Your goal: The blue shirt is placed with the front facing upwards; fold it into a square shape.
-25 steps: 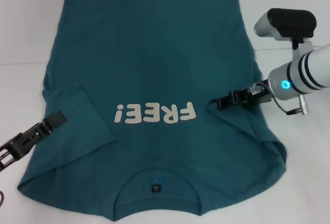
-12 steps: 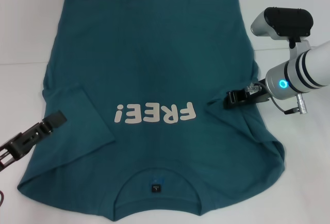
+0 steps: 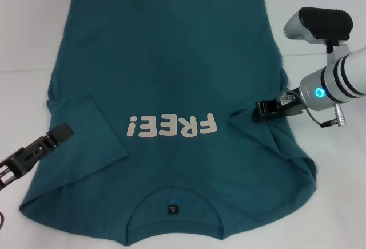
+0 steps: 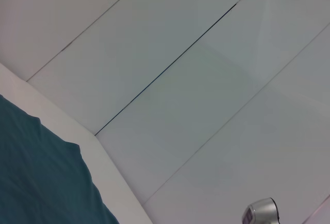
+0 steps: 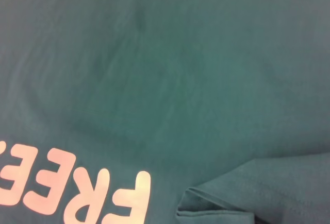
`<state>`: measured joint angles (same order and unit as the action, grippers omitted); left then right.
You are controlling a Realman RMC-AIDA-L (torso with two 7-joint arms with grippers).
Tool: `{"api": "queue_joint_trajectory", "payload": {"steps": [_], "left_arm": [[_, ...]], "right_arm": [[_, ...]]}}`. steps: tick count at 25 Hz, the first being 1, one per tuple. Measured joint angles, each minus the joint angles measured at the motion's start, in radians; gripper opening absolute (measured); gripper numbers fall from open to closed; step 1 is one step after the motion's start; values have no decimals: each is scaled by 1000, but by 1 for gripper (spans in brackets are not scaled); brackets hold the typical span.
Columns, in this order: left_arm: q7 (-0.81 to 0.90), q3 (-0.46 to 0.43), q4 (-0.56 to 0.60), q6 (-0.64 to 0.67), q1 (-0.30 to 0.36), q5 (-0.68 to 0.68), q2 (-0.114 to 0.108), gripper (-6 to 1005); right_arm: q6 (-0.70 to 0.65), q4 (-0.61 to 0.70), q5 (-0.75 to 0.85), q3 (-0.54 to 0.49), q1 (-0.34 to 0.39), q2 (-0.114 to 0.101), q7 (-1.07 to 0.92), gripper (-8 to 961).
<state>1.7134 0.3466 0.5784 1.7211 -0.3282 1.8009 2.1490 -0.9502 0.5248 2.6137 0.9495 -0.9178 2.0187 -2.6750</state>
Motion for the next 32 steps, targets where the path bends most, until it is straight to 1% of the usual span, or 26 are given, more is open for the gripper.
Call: {"api": "queue_joint_trajectory", "payload": {"steps": [13, 23, 24, 26, 32], "left_arm": [[0, 0, -2, 0, 0, 0, 0, 721], [0, 0, -2, -1, 0, 0, 0, 721], [0, 0, -2, -1, 0, 0, 0, 721], [0, 0, -2, -2, 0, 0, 0, 721], [1, -2, -2, -2, 2, 0, 0, 721]], "right_arm": [[-15, 14, -2, -3, 0, 0, 0, 152], [-28, 16, 2, 5, 1, -1, -3, 73], [-30, 18, 2, 5, 1, -1, -3, 49], [-47, 27, 2, 3, 1, -1, -3, 1], [-184, 112, -11, -6, 5, -1, -8, 1]]}}
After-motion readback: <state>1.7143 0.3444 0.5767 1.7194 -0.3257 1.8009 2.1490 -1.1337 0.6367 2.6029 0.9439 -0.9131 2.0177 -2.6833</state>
